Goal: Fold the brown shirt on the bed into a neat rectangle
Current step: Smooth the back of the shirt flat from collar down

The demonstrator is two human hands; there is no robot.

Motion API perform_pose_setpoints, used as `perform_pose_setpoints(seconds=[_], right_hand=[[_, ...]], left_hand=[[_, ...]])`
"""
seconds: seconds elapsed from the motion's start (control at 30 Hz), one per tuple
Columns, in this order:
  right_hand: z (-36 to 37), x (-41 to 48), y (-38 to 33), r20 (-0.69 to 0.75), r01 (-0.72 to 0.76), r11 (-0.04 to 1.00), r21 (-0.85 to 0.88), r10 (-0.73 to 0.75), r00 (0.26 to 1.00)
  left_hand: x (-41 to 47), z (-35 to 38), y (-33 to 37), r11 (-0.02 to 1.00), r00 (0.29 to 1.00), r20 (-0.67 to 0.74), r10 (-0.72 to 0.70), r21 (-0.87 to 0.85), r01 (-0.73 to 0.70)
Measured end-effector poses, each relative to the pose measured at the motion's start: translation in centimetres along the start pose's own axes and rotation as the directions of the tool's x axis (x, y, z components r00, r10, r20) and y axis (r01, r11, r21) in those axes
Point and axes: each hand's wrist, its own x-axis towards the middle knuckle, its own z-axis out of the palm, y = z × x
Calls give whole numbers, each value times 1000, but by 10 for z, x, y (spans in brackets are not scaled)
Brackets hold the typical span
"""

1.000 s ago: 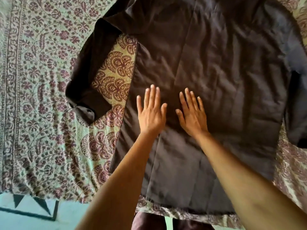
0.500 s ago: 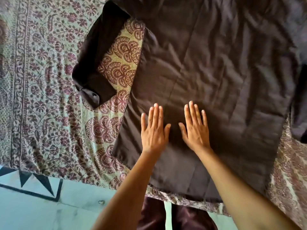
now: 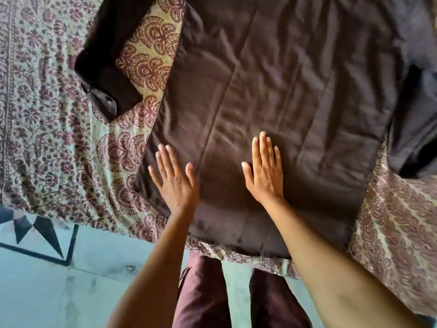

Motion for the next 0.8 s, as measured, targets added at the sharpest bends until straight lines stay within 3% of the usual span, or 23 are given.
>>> perform_pose_setpoints(seconds=[0.1,0.17,0.23,0.33,0.4,0.53,0.67,0.8], right_hand=[[-9,-10,35,-20,-122,992,15,123,992],[-14,-22,71,-10,-121,993,-11,121,993],[-18,-36,114,-33,-182,983,-36,181,983],[-25,-64,172,-81,-423,906,-14,421,903],[-31,-77,194,-94,-475,880,10,474,876],[-41,-63,189,-103,-321,946,47,324,940],[-46,-7,169,-102,-124,987,101,134,986],[-49,46,173,-65,-88,989,115,96,993]], left_hand=[[-8,16,64,932,927,123,355,34,-361],[-14,31,94,880,870,179,459,47,-474],[-19,41,110,886,871,217,441,51,-462],[-23,48,112,903,894,222,389,99,-418],[-23,46,114,901,898,212,386,120,-416],[-27,39,135,912,910,198,363,123,-391],[-14,37,181,848,848,156,506,89,-522],[24,49,225,821,820,166,549,77,-565]])
